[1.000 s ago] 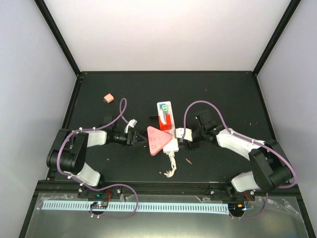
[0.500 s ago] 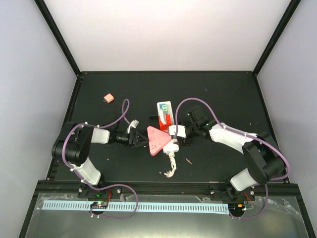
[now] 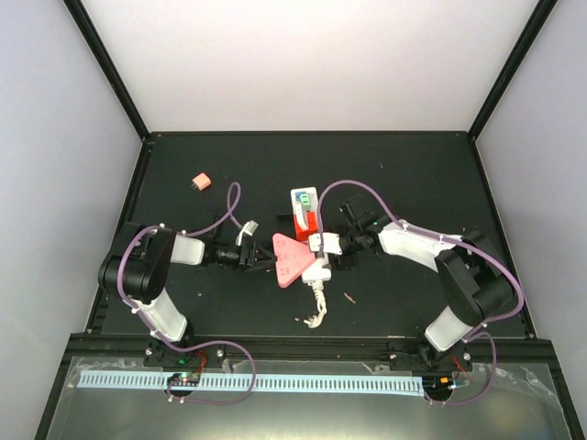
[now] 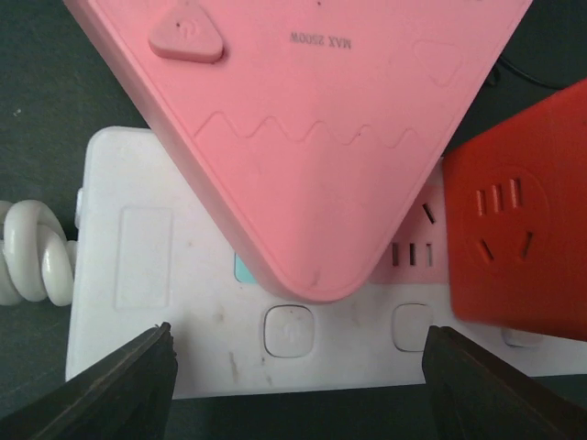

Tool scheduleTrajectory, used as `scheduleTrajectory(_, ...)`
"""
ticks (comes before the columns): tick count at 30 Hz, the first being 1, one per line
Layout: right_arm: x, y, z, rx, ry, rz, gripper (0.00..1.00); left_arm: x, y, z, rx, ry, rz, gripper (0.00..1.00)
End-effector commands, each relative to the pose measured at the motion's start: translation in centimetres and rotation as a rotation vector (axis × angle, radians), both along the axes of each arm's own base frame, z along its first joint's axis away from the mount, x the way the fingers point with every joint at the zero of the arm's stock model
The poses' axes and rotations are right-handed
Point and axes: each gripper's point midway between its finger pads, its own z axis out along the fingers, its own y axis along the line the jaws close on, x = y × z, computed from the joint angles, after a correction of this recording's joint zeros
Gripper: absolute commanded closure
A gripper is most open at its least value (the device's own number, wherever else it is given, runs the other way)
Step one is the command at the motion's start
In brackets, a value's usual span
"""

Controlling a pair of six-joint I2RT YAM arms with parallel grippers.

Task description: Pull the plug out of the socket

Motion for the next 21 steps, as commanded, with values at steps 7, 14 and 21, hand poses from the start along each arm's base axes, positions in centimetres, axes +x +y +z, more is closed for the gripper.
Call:
scheduleTrajectory(7, 0.4, 0.2, -0.7, -0.052, 0.003, 0.022, 0.24, 0.6, -1.1, 0.6, -0.050, -0.036, -0.035, 0.37)
scheduleTrajectory(14, -0.1, 0.0, -1.2, -0.069, 0.016, 0.033, 0.24, 0.8, -1.5, 0.7, -0.081, -0.031, -0.029, 0.38)
scheduleTrajectory(21, -0.3, 0.0, -1.8, -0.095, 0.020, 0.047, 0.24, 0.5, -2.6, 0.9, -0.112, -0.031, -0.058, 0.38)
